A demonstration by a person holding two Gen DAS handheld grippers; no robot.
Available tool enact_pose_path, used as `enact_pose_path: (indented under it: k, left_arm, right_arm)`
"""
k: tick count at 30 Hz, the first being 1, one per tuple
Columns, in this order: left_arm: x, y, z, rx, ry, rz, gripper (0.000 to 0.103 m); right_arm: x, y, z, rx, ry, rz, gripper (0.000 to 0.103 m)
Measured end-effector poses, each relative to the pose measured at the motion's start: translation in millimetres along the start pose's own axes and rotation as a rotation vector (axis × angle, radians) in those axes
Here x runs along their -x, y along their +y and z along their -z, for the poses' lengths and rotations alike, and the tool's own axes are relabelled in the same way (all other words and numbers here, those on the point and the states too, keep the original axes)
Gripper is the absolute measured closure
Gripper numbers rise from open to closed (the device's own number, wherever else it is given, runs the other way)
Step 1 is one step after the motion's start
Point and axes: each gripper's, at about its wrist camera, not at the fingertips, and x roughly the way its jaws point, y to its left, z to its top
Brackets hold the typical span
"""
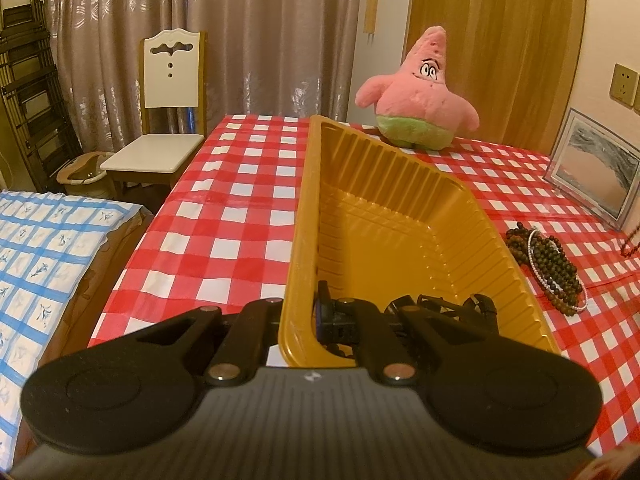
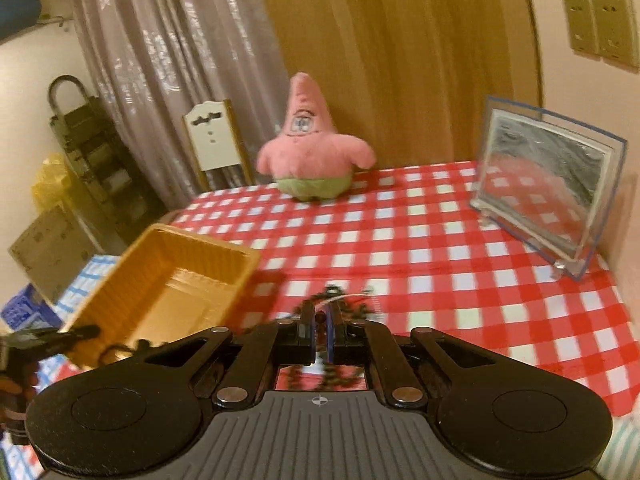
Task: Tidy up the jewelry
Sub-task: 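Carry the bead strand into the tray and open the right tool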
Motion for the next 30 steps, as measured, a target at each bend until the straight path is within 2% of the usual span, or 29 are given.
enact_pose_path:
  k: [2, 8, 13, 17, 26, 30]
  left_arm:
    - [0.2, -0.2, -0.1, -0.001, 0.000, 0.000, 0.099]
    - [-0.6, -0.5, -0.9, 0.002, -0.001, 0.000, 0.099]
    - [-0.4, -0.8, -1.4, 0.003, -0.003, 0.002, 0.099]
    - [-0.6, -1.3, -1.9, 0.005, -0.003, 0.002, 0.099]
    - [-0.9, -1.1, -2.5, 0.007, -0.004, 0.003, 0.099]
    - [-1.4, -1.8, -3.5, 0.008, -0.003, 0.005, 0.099]
  right_arm:
    - [-0.1, 13.6, -1.0, 0.010, 0.007, -0.027, 0.098]
    - [-19.2, 64.8, 0.9, 0.031, 0.047, -0.178, 0.098]
    - [-53.9, 110.6, 4.2, 0.055, 0.097, -0.307, 0.098]
    - [-87.3, 143.7, 8.6, 0.061, 0.128, -0.368, 0.098]
    - [-147.3, 177.1, 27.7, 0.018, 0.185, -0.418, 0.098]
    - [-168.1, 178.6, 35.3, 0.017, 0.216, -0.386, 0.098]
